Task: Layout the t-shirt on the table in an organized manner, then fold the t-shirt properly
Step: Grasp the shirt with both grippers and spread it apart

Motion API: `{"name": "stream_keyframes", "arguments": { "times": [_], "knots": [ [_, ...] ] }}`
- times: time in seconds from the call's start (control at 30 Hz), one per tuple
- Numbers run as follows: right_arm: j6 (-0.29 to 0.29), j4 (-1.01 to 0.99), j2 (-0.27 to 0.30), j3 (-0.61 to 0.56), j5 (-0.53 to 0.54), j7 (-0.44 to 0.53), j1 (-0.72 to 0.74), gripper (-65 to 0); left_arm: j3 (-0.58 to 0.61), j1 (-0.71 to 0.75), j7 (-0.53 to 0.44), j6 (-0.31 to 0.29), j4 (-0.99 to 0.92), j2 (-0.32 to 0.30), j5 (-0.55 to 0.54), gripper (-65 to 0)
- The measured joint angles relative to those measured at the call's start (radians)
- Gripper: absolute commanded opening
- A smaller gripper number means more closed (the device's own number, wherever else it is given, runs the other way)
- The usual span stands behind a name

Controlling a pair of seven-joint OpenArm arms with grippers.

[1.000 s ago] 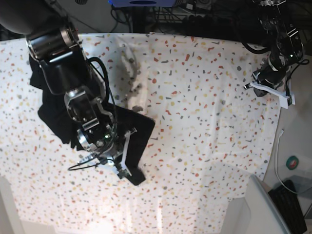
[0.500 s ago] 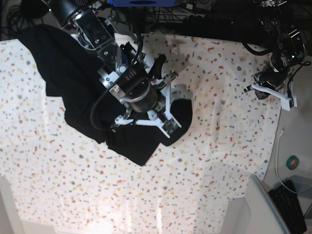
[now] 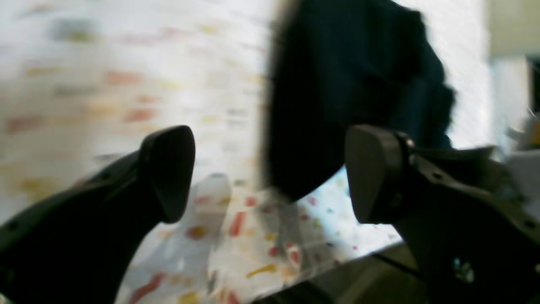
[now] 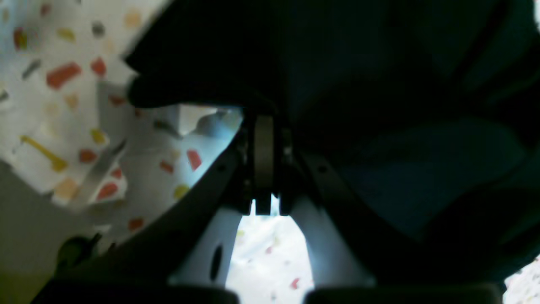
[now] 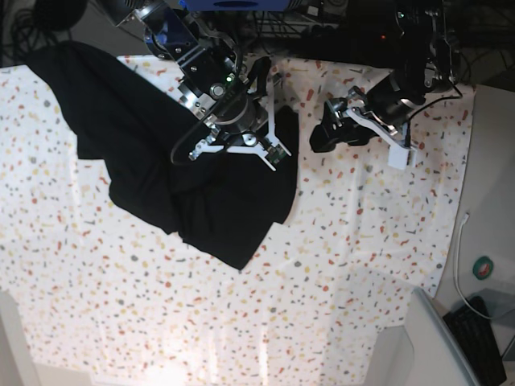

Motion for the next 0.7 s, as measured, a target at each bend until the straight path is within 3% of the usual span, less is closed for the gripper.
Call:
{"name": "stream_keyframes", "arguments": {
  "times": [0.07, 0.23, 0.33, 0.57, 0.63, 0.7],
  "knots": [
    [0.0, 0.011, -0.001, -0.002, -0.002, -0.026, -0.001, -65.0, -0.001, -0.019, -0.002, 0.021, -0.018, -0.014, 0.011, -14.0],
    [-0.002, 0.197, 0.015, -0.003, 0.001, -0.027, -0.052, -34.2, 0.005, -0.075, -0.015, 0.015, -0.076, -0.01, 0.003, -14.0],
    [0.0, 0.325, 0.048, 0.007, -0.008, -0.032, -0.079, -22.5, 0.073, -0.106, -0.011, 0.018, -0.139, -0.015, 0.01, -14.0],
    [-0.002, 0.419, 0.053, 0.302, -0.001, -0.028, -0.133, -20.4, 0.258, -0.193, -0.015, 0.014, -0.284, -0.013, 0.004, -15.1],
    [-0.002, 0.419, 0.053, 0.418, 0.0, -0.025, -0.132, -20.3, 0.313, -0.232, -0.034, 0.006, -0.339, -0.016, -0.007, -23.4],
    [-0.002, 0.418, 0.053, 0.537, -0.001, -0.013, -0.13, -19.8, 0.354, -0.27, -0.031, 0.006, -0.388, -0.014, -0.011, -41.1]
  ]
}}
